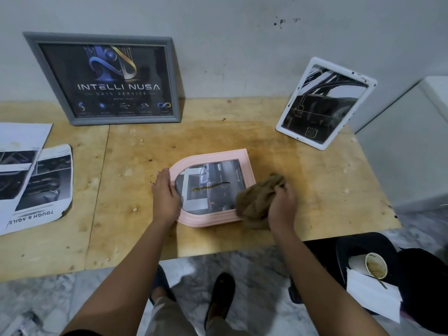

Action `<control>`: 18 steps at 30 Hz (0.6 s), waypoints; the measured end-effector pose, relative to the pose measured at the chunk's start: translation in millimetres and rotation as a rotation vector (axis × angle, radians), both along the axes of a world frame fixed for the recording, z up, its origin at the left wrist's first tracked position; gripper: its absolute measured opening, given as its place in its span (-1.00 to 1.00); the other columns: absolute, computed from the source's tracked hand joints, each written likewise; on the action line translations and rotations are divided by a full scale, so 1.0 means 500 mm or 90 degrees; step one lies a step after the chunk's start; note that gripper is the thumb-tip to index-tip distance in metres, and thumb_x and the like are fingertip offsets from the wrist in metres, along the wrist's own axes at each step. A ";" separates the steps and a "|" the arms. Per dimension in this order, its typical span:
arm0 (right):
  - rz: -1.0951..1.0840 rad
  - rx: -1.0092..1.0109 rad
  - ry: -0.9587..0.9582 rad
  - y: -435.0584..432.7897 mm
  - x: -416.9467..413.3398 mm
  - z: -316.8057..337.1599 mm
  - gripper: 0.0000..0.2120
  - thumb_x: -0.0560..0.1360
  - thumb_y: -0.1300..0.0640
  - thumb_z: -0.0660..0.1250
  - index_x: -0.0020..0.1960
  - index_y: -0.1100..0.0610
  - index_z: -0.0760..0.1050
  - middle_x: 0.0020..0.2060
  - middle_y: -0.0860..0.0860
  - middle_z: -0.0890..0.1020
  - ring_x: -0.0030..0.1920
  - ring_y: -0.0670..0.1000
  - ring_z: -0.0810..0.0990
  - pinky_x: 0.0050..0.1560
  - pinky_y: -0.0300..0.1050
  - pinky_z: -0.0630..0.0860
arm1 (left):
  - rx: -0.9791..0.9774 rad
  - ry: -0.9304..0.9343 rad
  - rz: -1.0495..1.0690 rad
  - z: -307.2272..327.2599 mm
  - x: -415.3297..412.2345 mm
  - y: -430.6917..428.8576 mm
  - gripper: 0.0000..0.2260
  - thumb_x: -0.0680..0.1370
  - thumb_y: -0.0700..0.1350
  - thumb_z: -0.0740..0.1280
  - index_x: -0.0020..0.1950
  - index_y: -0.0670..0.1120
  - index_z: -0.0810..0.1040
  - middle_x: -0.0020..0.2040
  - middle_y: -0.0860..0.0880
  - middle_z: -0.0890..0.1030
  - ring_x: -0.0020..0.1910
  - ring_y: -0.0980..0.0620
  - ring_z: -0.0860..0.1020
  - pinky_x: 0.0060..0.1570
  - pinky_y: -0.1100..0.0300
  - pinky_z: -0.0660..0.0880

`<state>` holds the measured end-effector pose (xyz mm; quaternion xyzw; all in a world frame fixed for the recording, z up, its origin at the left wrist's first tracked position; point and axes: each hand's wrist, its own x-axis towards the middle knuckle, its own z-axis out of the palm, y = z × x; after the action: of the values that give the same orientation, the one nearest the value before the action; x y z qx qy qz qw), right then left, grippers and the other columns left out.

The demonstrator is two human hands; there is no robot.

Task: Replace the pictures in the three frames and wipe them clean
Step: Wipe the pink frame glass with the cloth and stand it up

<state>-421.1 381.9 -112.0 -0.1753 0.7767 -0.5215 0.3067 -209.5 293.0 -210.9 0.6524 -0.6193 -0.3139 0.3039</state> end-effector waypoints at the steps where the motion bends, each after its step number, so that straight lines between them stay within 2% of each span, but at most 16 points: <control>1: -0.006 -0.006 0.099 0.000 -0.017 0.001 -0.80 0.58 0.28 0.08 -0.09 0.17 0.47 -0.29 -0.04 0.50 -0.23 -0.03 0.44 -0.27 -0.20 0.37 | -0.004 -0.003 0.001 0.001 -0.001 0.001 -0.66 0.62 -0.28 0.07 0.40 -0.25 0.30 0.42 -0.23 0.33 0.47 -0.17 0.16 0.47 -0.11 -0.01; 2: 0.007 -0.007 0.208 0.000 -0.032 -0.002 -0.80 0.58 0.26 0.07 -0.08 0.19 0.46 -0.31 -0.01 0.48 -0.26 -0.01 0.44 -0.28 -0.13 0.38 | -0.009 -0.004 0.003 0.003 -0.002 0.002 -0.67 0.61 -0.29 0.07 0.39 -0.25 0.31 0.40 -0.23 0.35 0.46 -0.16 0.19 0.47 -0.09 -0.01; 4: 0.110 0.022 0.382 -0.006 -0.050 -0.017 -0.81 0.59 0.22 0.08 0.02 0.18 0.47 -0.24 0.03 0.52 -0.24 0.01 0.47 -0.24 -0.08 0.41 | -0.017 -0.003 0.007 0.004 -0.004 0.003 -0.69 0.60 -0.31 0.08 0.34 -0.26 0.35 0.33 -0.25 0.41 0.40 -0.15 0.25 0.45 -0.04 0.00; 7: 0.410 0.137 0.452 -0.010 -0.046 -0.062 -0.81 0.57 0.18 0.12 0.11 0.10 0.45 -0.06 0.04 0.55 -0.07 0.04 0.52 -0.13 -0.11 0.41 | -0.018 -0.011 0.004 -0.004 -0.002 0.000 -0.71 0.60 -0.30 0.08 0.31 -0.24 0.37 0.29 -0.24 0.44 0.42 -0.16 0.24 0.45 -0.14 0.03; 9: 0.521 0.225 0.486 -0.002 -0.036 -0.088 -0.75 0.56 0.17 0.12 0.21 0.10 0.43 0.07 0.09 0.52 0.05 0.13 0.51 -0.03 -0.03 0.45 | -0.015 -0.009 0.009 -0.004 -0.002 0.000 -0.71 0.60 -0.30 0.07 0.31 -0.24 0.37 0.30 -0.23 0.44 0.43 -0.15 0.23 0.45 -0.14 0.01; 11: 0.512 0.262 0.496 0.001 -0.026 -0.091 -0.73 0.56 0.17 0.12 0.23 0.13 0.41 0.13 0.13 0.48 0.07 0.15 0.48 0.00 0.01 0.44 | -0.015 -0.007 0.025 0.004 -0.007 0.003 -0.73 0.60 -0.31 0.07 0.29 -0.24 0.38 0.28 -0.23 0.44 0.38 -0.12 0.27 0.46 -0.05 -0.03; 15: 0.537 0.262 0.580 0.001 -0.014 -0.083 -0.91 0.51 0.22 0.13 -0.03 0.07 0.35 0.00 0.05 0.52 0.02 0.09 0.45 -0.15 -0.09 0.26 | -0.019 -0.013 0.043 0.016 -0.020 0.011 -0.75 0.59 -0.32 0.06 0.23 -0.24 0.39 0.22 -0.24 0.45 0.27 -0.11 0.30 0.44 0.00 -0.04; 16: 0.554 0.266 0.601 0.001 -0.013 -0.080 -0.90 0.51 0.22 0.12 -0.03 0.07 0.34 0.00 0.04 0.53 0.04 0.08 0.44 -0.14 -0.10 0.23 | -0.018 -0.016 0.048 0.015 -0.020 0.011 -0.75 0.59 -0.32 0.06 0.24 -0.24 0.39 0.22 -0.23 0.45 0.26 -0.11 0.30 0.44 0.01 -0.05; 18: 0.592 0.292 0.637 0.004 -0.008 -0.074 -0.81 0.53 0.22 0.09 0.10 0.09 0.39 0.10 0.03 0.53 0.14 0.08 0.42 -0.05 -0.06 0.26 | -0.020 -0.025 0.054 0.010 -0.018 0.008 -0.74 0.59 -0.32 0.07 0.24 -0.22 0.39 0.20 -0.21 0.46 0.24 -0.14 0.34 0.45 -0.04 -0.02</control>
<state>-425.3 383.7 -149.2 -0.6371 0.7589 -0.0180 0.1337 -218.6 296.9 -206.0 0.6788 -0.6020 -0.2783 0.3151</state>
